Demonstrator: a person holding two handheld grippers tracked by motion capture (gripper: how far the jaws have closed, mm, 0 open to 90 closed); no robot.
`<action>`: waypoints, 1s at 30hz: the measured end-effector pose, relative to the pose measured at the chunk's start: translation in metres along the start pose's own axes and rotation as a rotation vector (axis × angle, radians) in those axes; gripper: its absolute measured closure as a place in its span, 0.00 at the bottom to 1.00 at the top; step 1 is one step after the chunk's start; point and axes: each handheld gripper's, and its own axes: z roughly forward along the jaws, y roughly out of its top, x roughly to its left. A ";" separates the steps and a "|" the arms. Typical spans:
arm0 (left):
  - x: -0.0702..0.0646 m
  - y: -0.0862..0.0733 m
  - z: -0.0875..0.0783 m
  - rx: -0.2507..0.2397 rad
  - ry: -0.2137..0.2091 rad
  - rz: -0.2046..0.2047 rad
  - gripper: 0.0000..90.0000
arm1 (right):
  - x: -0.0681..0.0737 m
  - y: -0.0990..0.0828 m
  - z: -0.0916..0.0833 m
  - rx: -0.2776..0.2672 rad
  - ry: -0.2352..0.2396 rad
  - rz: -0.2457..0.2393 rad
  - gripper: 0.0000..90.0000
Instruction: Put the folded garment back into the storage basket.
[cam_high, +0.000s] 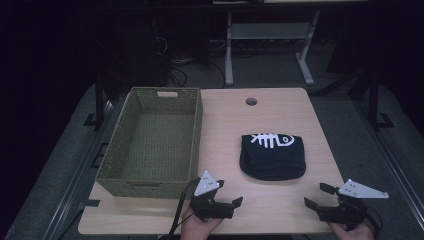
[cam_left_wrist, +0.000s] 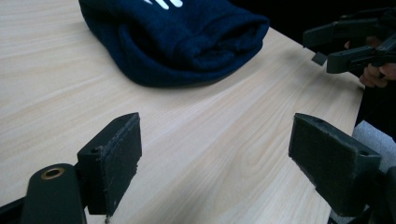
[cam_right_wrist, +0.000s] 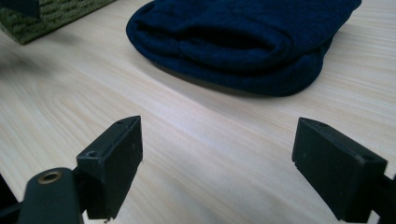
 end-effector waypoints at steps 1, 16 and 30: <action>0.000 0.001 0.001 -0.001 0.001 0.001 0.18 | -0.001 0.001 0.001 0.003 0.003 0.004 0.18; 0.007 0.021 0.028 -0.014 0.038 -0.020 0.18 | -0.002 0.030 0.013 0.014 0.029 -0.016 0.18; 0.017 0.055 0.050 -0.060 0.045 -0.053 0.20 | -0.014 0.071 0.030 -0.013 0.056 -0.014 0.17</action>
